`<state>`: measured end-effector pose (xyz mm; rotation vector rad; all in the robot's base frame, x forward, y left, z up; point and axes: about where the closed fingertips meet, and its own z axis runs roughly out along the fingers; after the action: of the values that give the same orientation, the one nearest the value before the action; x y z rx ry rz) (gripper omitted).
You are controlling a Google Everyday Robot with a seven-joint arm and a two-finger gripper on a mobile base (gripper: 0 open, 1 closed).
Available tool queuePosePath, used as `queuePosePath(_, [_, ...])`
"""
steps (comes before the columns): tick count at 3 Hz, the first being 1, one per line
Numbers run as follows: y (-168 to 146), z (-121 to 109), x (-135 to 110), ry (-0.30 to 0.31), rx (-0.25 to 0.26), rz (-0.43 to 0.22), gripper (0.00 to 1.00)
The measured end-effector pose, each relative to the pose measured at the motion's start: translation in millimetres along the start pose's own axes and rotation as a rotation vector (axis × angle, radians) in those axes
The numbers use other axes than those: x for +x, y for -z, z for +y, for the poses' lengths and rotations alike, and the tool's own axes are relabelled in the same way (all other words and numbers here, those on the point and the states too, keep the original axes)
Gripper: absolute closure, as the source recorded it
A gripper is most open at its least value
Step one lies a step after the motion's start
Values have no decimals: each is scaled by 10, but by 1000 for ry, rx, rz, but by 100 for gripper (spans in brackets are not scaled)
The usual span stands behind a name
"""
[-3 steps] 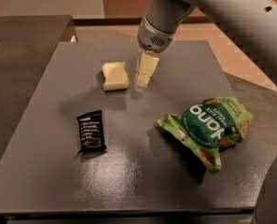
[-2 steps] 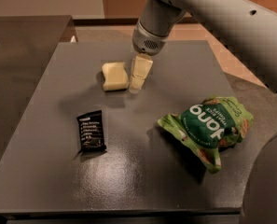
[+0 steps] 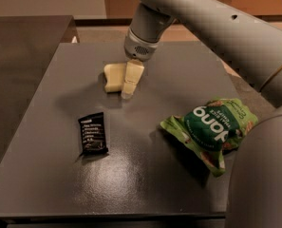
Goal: Pick sponge
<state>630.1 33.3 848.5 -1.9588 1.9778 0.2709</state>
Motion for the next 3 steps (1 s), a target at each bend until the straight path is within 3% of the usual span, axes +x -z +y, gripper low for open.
queuePosePath(1, [-124,-23,-90,5,-14,-3,0])
queuePosePath(2, [-181,-57,-149,1,-21,-7,17])
queuePosePath(3, [-163,-84,-208,1,-24,-22,41])
